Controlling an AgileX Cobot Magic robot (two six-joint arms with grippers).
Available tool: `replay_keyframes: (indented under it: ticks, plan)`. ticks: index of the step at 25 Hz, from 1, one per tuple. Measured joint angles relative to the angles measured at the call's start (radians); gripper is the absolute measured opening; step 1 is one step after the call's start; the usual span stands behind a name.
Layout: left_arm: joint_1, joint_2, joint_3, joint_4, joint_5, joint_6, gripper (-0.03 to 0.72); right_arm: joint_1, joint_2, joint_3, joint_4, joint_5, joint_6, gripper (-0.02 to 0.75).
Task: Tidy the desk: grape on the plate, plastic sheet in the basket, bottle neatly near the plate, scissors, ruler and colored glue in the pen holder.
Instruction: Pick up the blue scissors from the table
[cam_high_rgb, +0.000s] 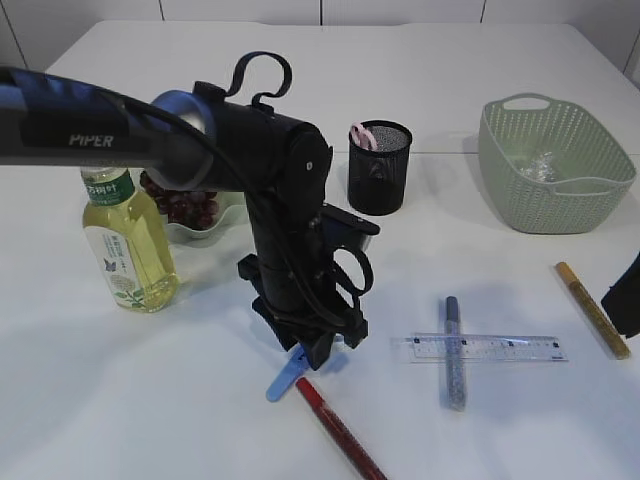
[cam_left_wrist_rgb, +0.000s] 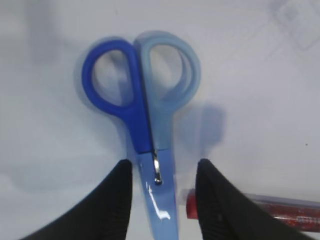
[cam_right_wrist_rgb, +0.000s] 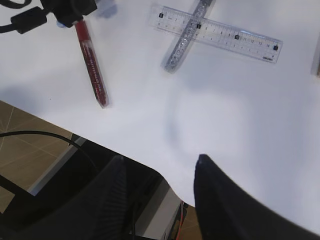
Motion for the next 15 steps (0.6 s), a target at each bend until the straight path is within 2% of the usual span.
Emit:
replay_keyframes:
  ticks: [15]
  plan:
    - [0.0, 0.027, 0.0, -0.006, -0.03, 0.0, 0.312, 0.0, 0.0, 0.0, 0.0, 0.0, 0.0, 0.364]
